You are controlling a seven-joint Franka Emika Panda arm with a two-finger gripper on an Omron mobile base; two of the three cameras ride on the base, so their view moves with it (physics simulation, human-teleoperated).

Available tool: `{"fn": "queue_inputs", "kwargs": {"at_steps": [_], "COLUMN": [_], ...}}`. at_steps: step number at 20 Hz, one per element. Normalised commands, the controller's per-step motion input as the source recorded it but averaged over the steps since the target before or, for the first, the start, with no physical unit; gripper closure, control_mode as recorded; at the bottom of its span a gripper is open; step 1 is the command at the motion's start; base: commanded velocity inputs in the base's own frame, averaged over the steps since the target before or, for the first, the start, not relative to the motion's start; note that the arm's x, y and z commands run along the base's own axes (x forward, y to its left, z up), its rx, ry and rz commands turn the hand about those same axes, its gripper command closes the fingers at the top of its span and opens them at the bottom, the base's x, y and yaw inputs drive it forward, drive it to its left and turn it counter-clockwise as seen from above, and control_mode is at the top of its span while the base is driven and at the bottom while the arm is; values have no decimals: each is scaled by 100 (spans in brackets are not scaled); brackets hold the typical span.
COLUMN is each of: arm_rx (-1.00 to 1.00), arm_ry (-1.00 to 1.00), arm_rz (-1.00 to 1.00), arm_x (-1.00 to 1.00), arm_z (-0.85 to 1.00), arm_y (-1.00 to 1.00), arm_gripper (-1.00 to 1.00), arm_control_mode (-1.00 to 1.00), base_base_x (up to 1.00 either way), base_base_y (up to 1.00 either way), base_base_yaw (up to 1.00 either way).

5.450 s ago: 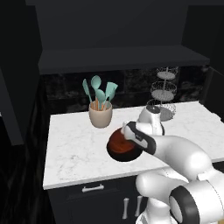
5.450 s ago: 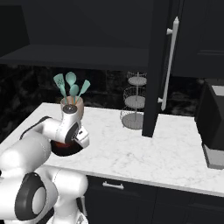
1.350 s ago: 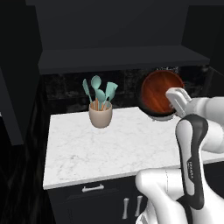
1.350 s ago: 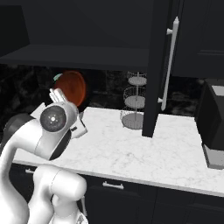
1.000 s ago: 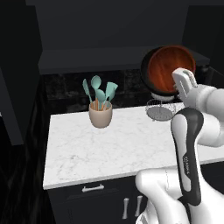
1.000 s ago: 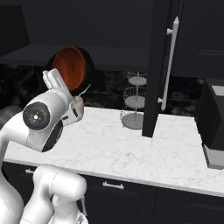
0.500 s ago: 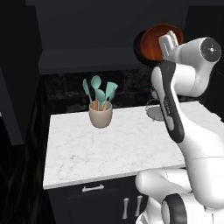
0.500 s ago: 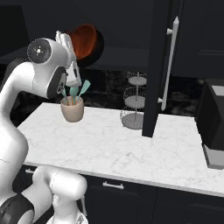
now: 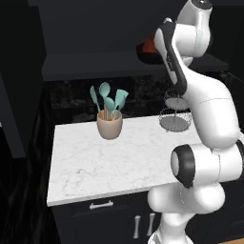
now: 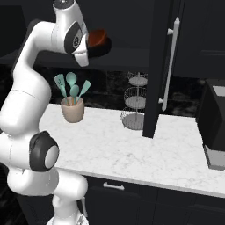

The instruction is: Pick up the bowls on the counter and stack them on top of one another in the open cabinet. Place the smaller bowl on top of the larger bowl.

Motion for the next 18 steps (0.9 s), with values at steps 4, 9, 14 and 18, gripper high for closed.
{"fn": "queue_inputs", "kwargs": {"at_steps": [4,9,14,18], "arm_rx": [8,6,1,7], "arm_ry": [-5,-16,-12,-5], "arm_rz": [0,0,0,-1], "arm_x": [69,91,72,-47], "arm_z": [-93,-70,-20,0], "arm_y": [0,0,0,-21], "arm_gripper": [100,100,-100,-100], "arm_control_mode": [-100,-100,-100,-100], "base_base_x": [0,0,0,0], "base_base_y": [0,0,0,0], "base_base_yaw": [0,0,0,0]}}
